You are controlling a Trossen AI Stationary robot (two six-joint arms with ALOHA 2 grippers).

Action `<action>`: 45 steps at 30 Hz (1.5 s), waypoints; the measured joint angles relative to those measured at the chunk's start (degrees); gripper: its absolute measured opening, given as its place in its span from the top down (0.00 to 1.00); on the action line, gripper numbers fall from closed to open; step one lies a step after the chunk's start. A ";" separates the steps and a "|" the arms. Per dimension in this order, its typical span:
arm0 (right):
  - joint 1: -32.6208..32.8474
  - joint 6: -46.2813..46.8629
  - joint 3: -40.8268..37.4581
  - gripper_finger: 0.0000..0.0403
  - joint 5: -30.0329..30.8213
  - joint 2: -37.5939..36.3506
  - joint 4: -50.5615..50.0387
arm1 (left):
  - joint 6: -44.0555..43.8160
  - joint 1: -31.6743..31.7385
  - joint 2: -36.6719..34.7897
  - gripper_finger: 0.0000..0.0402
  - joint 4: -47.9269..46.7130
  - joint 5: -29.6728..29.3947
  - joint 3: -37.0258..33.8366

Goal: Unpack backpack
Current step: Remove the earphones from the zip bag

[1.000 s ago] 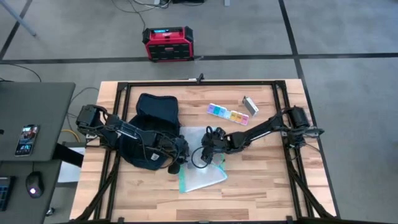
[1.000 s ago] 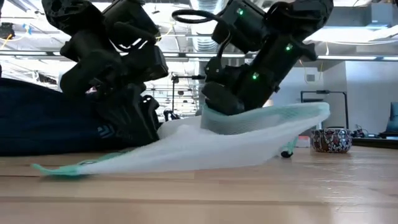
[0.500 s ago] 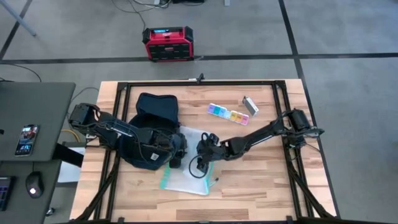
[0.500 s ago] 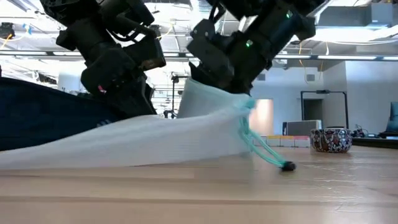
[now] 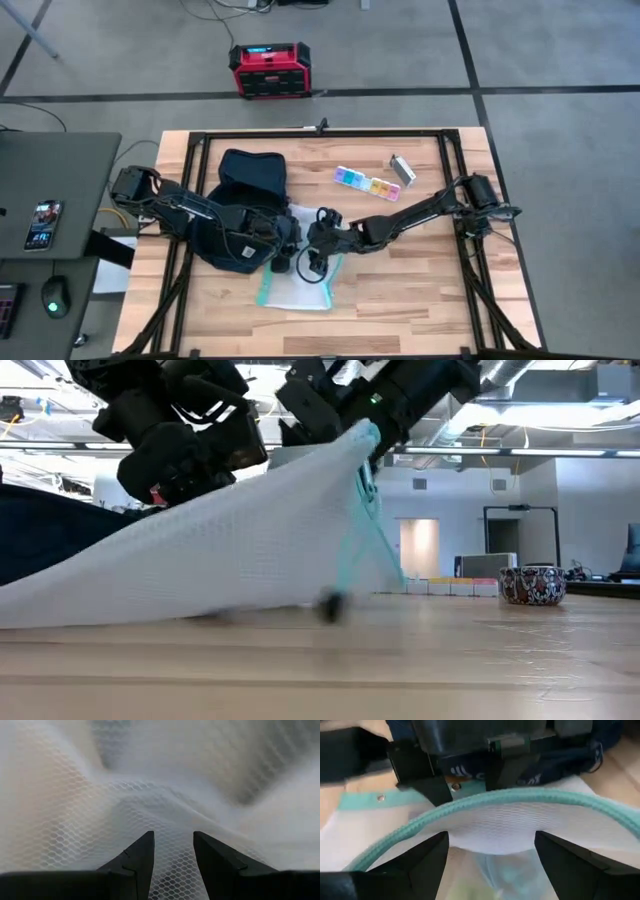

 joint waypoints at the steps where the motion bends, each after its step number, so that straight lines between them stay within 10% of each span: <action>1: 0.02 0.02 0.00 0.28 0.00 -0.06 -2.82 | 0.03 -0.02 0.00 0.69 -0.50 0.03 0.01; 7: -0.72 1.81 -0.34 0.28 2.16 0.51 -17.69 | 0.02 -0.02 0.00 0.69 -1.50 0.03 0.01; 28: -8.15 -0.15 -3.54 0.28 -6.31 9.75 9.42 | -1.31 -0.04 -0.78 0.69 -3.54 -0.07 0.03; 36: -6.97 -0.22 -2.47 0.28 -8.11 9.92 -0.28 | -7.20 -0.04 -6.80 0.69 -20.79 -10.98 -0.52; 45: -2.32 3.31 -2.94 0.28 -11.03 2.92 -17.32 | -11.65 1.44 -3.91 0.69 -3.29 -11.20 -12.18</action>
